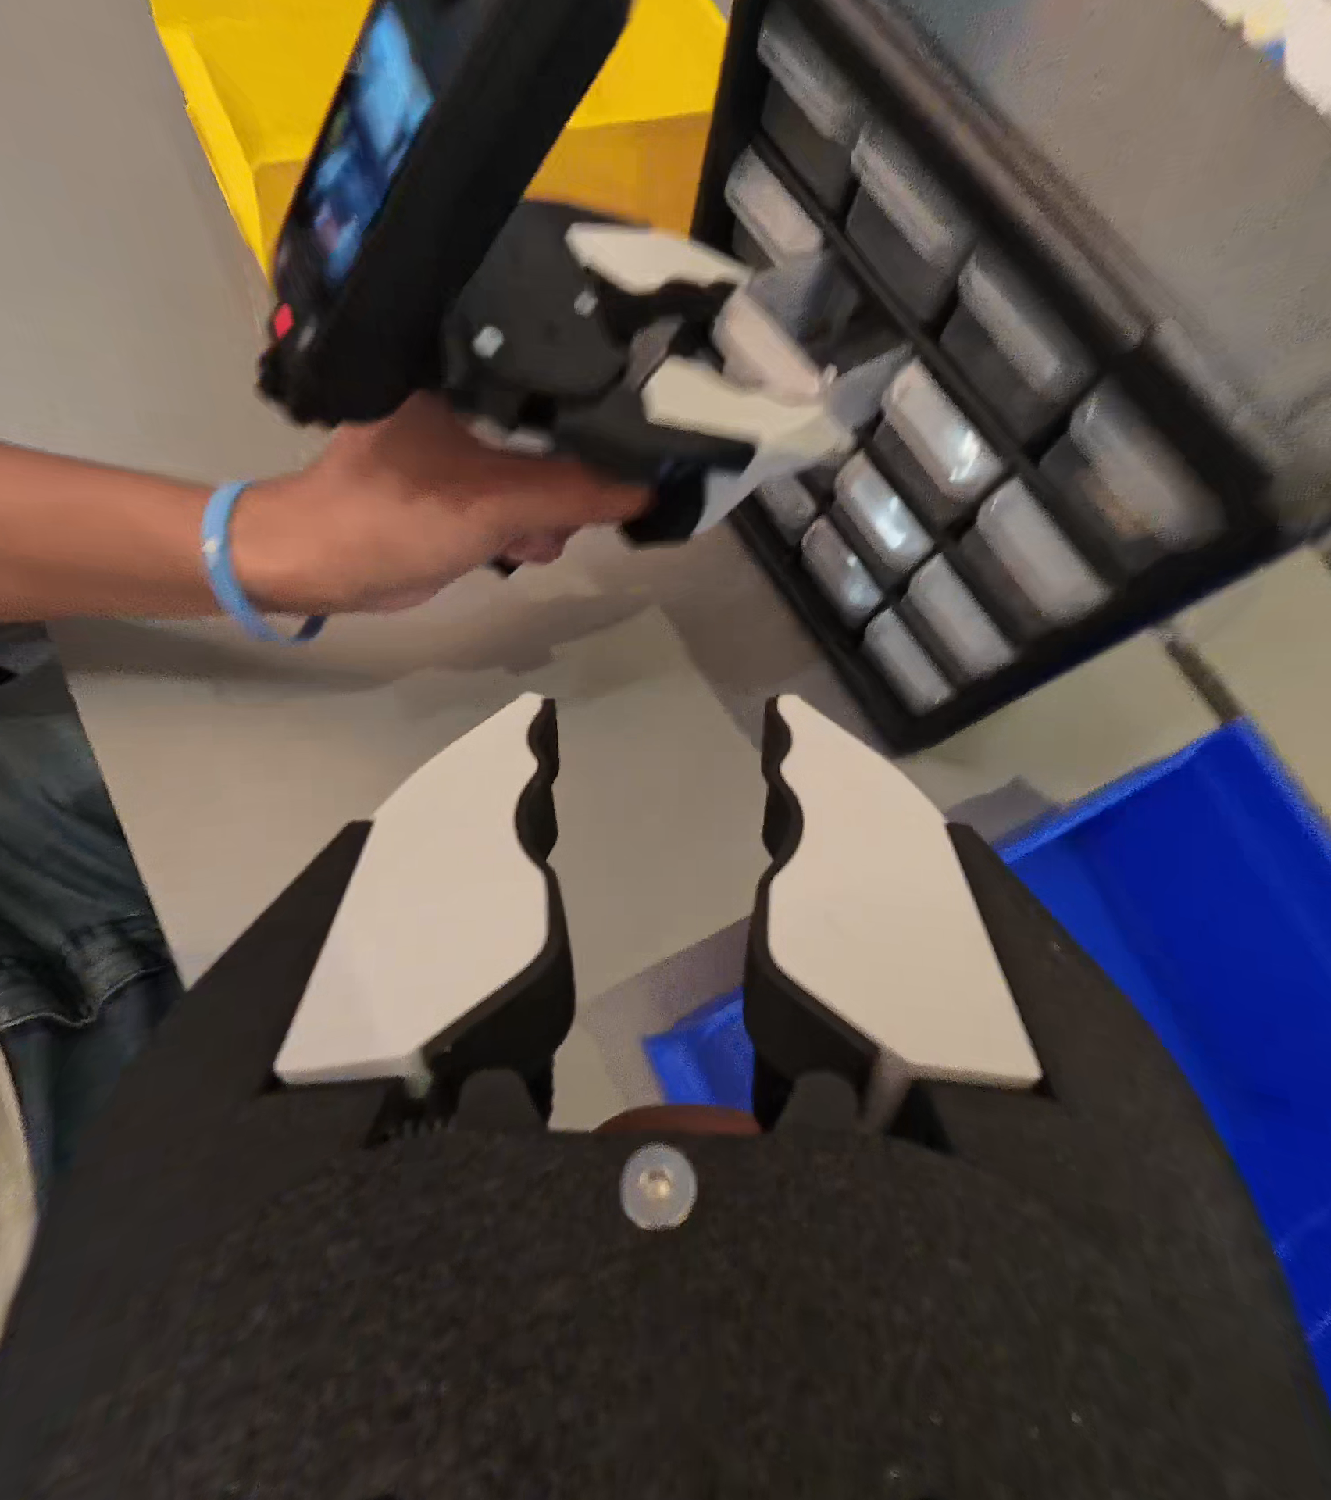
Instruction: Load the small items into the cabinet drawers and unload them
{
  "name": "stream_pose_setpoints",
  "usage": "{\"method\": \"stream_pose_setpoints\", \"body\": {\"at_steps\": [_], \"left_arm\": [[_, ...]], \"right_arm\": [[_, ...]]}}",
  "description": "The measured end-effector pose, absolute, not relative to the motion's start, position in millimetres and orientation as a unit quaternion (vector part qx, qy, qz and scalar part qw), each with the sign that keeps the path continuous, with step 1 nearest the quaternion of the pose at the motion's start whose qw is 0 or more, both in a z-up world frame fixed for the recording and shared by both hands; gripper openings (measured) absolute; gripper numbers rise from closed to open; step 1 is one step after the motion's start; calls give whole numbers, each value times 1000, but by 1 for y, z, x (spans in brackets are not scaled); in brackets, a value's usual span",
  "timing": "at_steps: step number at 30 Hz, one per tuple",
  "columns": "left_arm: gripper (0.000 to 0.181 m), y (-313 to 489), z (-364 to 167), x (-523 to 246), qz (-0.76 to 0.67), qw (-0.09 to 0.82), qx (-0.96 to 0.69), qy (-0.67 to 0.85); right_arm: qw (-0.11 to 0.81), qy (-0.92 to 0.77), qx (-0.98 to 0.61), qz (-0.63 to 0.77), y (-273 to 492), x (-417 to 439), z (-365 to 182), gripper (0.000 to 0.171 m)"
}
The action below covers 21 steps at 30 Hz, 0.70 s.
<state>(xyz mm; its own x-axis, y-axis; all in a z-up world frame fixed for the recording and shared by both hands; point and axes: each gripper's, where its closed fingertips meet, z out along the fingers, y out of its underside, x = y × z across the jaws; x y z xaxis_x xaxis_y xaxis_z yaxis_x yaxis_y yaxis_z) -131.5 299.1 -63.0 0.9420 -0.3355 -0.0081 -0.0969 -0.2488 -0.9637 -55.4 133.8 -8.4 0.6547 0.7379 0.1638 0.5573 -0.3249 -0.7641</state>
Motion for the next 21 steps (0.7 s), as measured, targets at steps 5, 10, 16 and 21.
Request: {"method": "stream_pose_setpoints", "body": {"at_steps": [5,10,16,21], "left_arm": [[66,260,-65,-137,-94,621,-764,148],[65,245,-68,-139,-85,634,-752,159],[66,243,-71,-142,-97,633,-752,158],[66,241,-71,-143,-97,634,-751,161]], "right_arm": [[363,-494,-782,110,201,-98,12,42],[200,-598,-773,64,239,-136,-37,38],[80,-631,-772,-1,261,-145,-72,31],[26,-634,-772,-35,266,-143,-84,24]]}}
